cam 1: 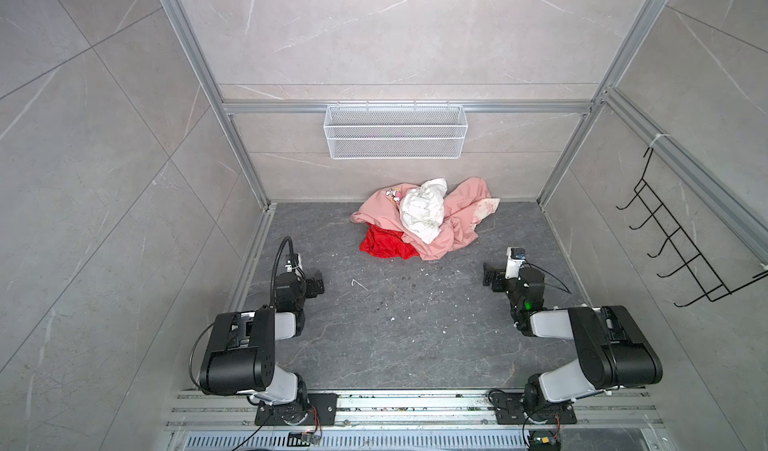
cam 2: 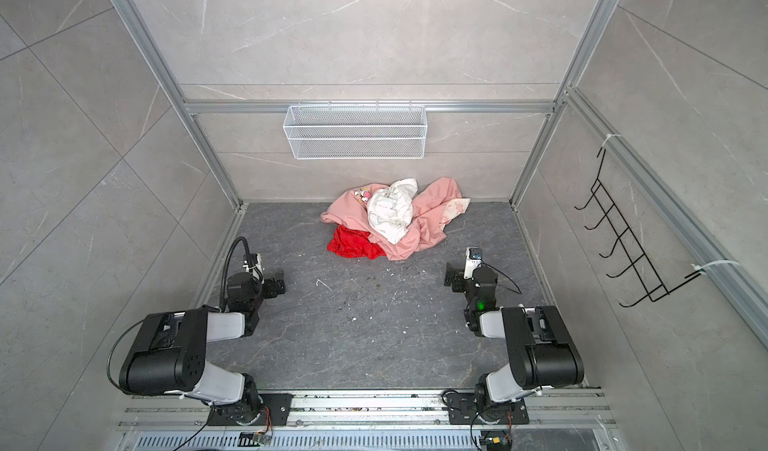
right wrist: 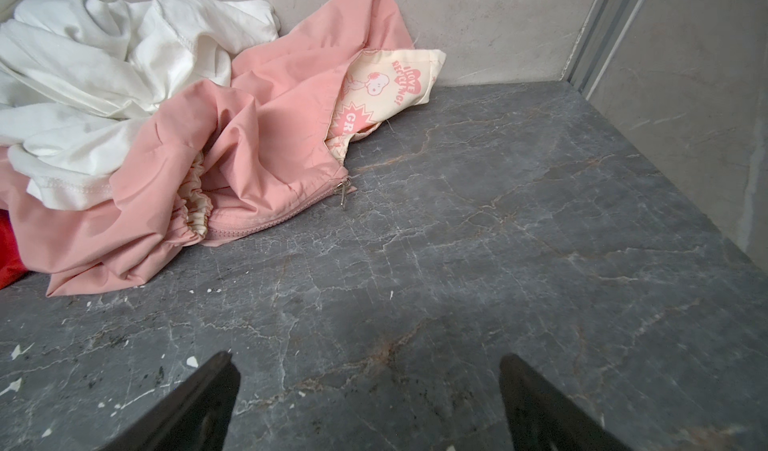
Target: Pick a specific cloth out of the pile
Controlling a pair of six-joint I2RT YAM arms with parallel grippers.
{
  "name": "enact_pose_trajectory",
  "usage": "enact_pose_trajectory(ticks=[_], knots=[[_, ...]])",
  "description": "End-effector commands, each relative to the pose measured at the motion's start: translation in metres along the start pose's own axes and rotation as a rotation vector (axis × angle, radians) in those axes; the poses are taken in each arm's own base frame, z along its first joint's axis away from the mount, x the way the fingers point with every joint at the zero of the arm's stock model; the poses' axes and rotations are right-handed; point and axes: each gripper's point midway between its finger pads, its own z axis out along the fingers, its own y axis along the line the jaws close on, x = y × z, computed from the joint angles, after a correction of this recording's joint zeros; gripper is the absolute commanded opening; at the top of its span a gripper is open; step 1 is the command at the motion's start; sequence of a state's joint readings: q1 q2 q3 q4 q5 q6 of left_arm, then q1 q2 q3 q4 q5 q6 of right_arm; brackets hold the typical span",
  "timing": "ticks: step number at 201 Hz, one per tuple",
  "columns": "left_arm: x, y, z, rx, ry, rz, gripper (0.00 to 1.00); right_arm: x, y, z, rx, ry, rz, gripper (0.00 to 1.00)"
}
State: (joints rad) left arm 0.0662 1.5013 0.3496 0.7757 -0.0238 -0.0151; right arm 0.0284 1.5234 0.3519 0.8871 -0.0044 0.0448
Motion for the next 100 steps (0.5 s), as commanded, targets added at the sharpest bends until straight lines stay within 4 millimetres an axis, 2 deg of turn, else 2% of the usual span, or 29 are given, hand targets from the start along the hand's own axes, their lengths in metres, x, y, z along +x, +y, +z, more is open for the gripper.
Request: enact_pose_trajectory(ticks=[1, 100], knots=[[-0.0227, 0.0008, 0.0015, 0.003, -0.069, 0.001, 1.0, -0.0065, -0.0009, -0.0008, 0.001, -0.022, -0.009, 1.0], [-0.0227, 0.0, 0.0015, 0.003, -0.07, 0.001, 1.0, -0.0065, -0.0041, -0.0002, 0.021, -0.016, -0.001, 1.0]])
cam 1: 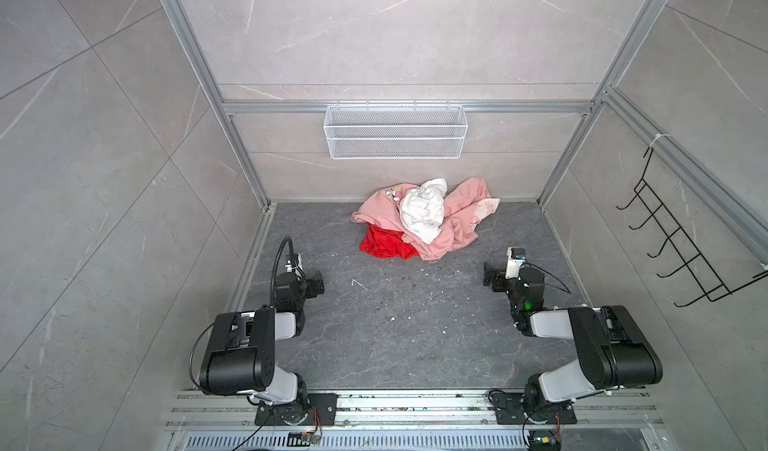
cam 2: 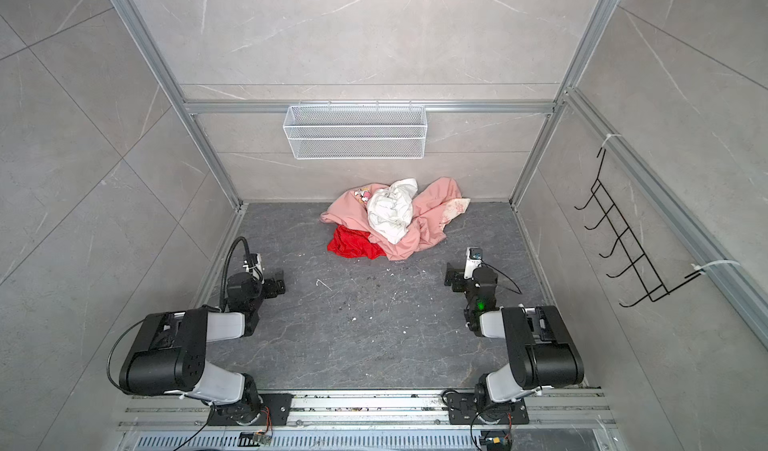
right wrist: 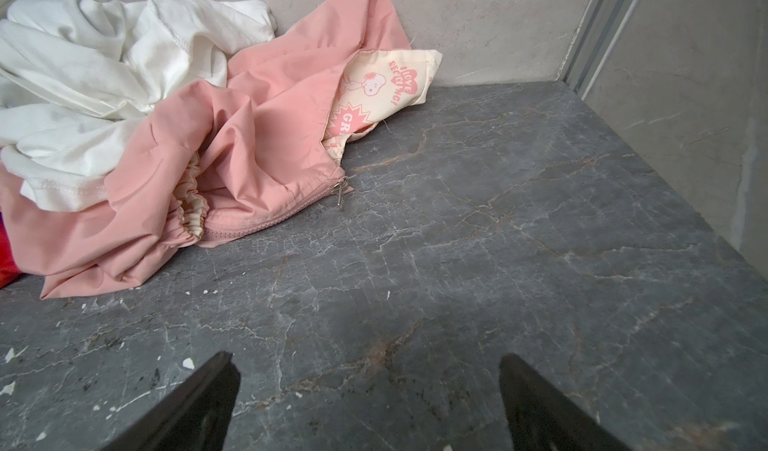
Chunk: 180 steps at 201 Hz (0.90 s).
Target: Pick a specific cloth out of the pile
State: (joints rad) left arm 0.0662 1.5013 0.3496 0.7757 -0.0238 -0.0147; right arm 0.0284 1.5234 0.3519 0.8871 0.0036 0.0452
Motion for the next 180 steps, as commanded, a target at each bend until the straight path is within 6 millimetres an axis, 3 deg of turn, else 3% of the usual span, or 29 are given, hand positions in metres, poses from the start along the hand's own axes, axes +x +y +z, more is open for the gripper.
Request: enact_pose_trajectory(ticks=[1, 67, 86, 117, 142, 180], knots=[[-0.023, 0.0, 0.002, 0.003, -0.072, 0.001, 1.0, -0.006, -0.003, 0.0, 0.012, -0.015, -0.001, 1.0], [-0.023, 0.0, 0.001, 0.004, -0.07, 0.002, 1.0, -0.008, 0.001, 0.0, -0.003, -0.017, -0.015, 1.0], [-0.026, 0.014, -0.002, -0.096, -0.08, -0.027, 1.0, -0.011, 0.006, -0.001, -0.022, -0.007, -0.029, 1.0], [-0.033, 0.022, -0.006, -0.167, -0.079, -0.037, 1.0, -0.028, 0.01, -0.008, -0.01, 0.054, -0.038, 1.0], [-0.048, 0.025, -0.006, -0.197, -0.006, -0.035, 1.0, -0.05, 0.007, -0.016, 0.026, 0.066, 0.016, 1.0], [-0.077, 0.022, 0.0, -0.192, 0.06, -0.078, 1.0, -0.074, 0.022, -0.026, -0.018, 0.063, 0.055, 1.0]])
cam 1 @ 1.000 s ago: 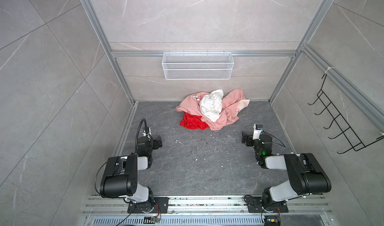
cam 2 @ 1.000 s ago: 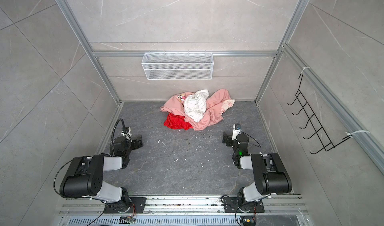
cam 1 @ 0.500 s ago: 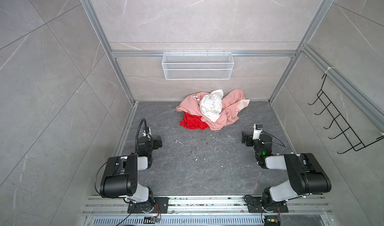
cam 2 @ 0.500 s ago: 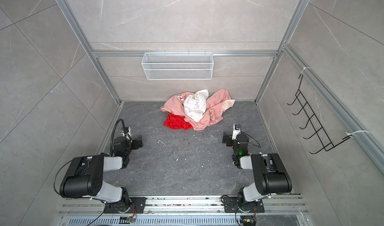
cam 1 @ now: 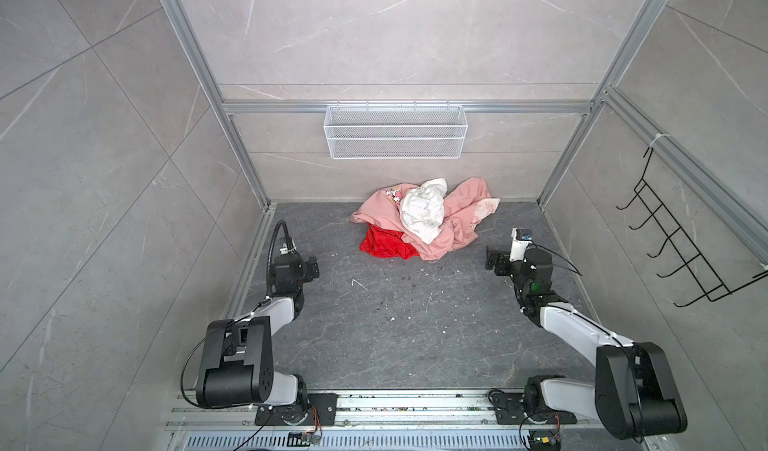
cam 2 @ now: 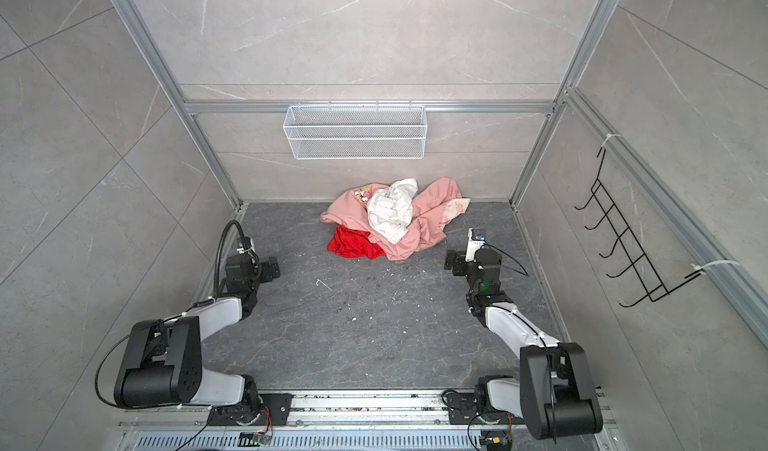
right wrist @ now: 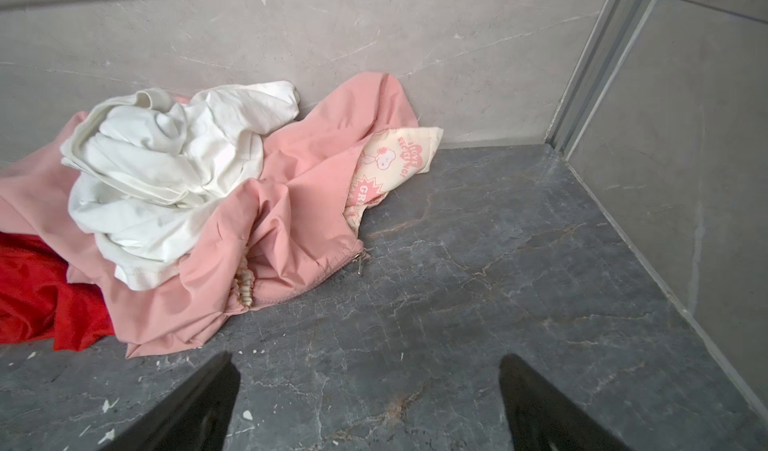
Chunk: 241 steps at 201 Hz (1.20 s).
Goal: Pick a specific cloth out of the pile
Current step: 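Move the left gripper toward the red cloth while the right gripper approaches the pile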
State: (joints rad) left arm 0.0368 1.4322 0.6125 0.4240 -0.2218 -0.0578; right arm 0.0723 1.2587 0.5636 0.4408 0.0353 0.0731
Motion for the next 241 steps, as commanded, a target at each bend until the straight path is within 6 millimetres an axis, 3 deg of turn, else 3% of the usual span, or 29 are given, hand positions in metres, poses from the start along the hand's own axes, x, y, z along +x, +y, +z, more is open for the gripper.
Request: enact_pose_trajectory(ticks=[1, 35, 70, 137, 196, 241], knots=[[-0.011, 0.002, -0.004, -0.018, 0.053, -0.051, 1.0, 0.01, 0.006, -0.005, -0.007, 0.094, 0.043, 1.0], [-0.023, -0.012, -0.002, 0.023, 0.14, -0.205, 1.0, 0.007, 0.032, -0.004, -0.083, 0.133, 0.063, 1.0], [-0.03, -0.052, -0.008, 0.137, 0.185, -0.255, 1.0, 0.012, 0.055, 0.001, -0.136, 0.159, 0.045, 1.0], [-0.019, -0.113, -0.016, 0.319, 0.373, -0.42, 0.98, 0.019, 0.112, 0.008, -0.241, 0.17, -0.036, 1.0], [-0.019, -0.171, -0.017, 0.45, 0.456, -0.426, 0.92, 0.02, 0.166, 0.01, -0.334, 0.154, -0.114, 1.0], [-0.014, -0.206, -0.01, 0.545, 0.522, -0.412, 0.85, 0.035, 0.2, 0.018, -0.439, 0.191, -0.169, 1.0]])
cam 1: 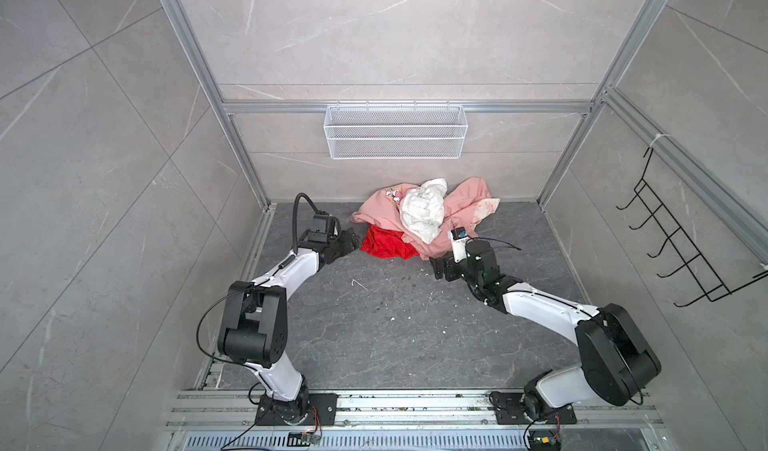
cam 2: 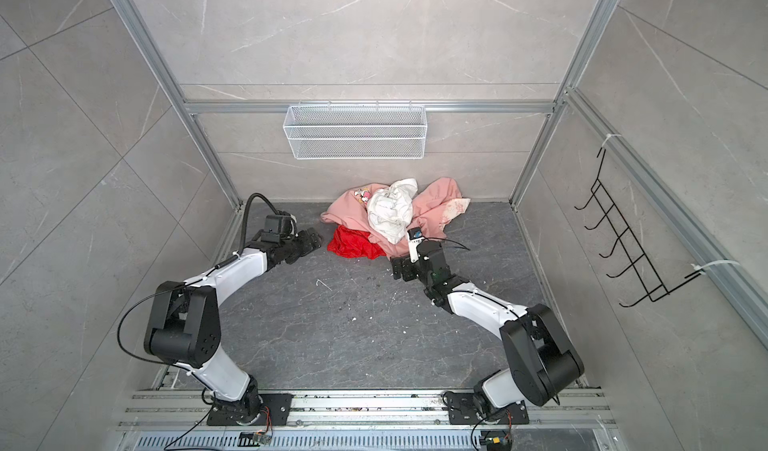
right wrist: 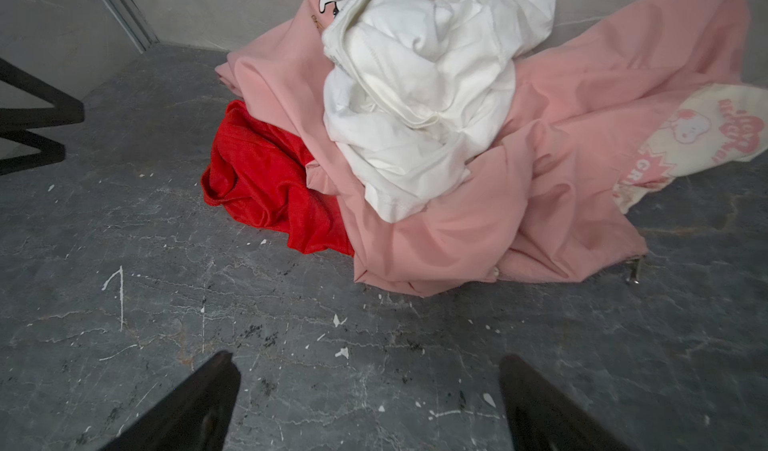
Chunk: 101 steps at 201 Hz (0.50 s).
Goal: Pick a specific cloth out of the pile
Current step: 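Move the left gripper toward the red cloth while the right gripper approaches the pile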
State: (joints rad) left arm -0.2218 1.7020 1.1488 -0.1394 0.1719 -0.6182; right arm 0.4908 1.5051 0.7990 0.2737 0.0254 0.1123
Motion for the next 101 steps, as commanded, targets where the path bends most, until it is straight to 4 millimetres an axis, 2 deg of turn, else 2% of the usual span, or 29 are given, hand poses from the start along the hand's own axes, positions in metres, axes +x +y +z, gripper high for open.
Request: enact_pose_trajectory(ticks=[1, 25, 41, 79, 101], knots=[[0.001, -0.02, 0.007, 0.077, 0.049, -0.022, 0.85, -0.009, 0.016, 0.012, -0.06, -0.01, -0.042, 1.0], [0.008, -0.03, 0.019, 0.133, 0.108, -0.051, 0.81, -0.005, 0.025, 0.023, -0.114, 0.012, -0.011, 1.0], [0.011, -0.034, 0.025, 0.157, 0.128, -0.062, 0.76, -0.009, 0.031, 0.026, -0.148, -0.01, 0.071, 1.0], [0.019, -0.035, 0.039, 0.179, 0.157, -0.082, 0.74, -0.016, 0.039, 0.041, -0.212, -0.053, 0.4, 1.0], [0.021, -0.035, 0.043, 0.184, 0.167, -0.089, 0.74, -0.005, 0.037, 0.058, -0.191, 0.017, 0.622, 1.0]])
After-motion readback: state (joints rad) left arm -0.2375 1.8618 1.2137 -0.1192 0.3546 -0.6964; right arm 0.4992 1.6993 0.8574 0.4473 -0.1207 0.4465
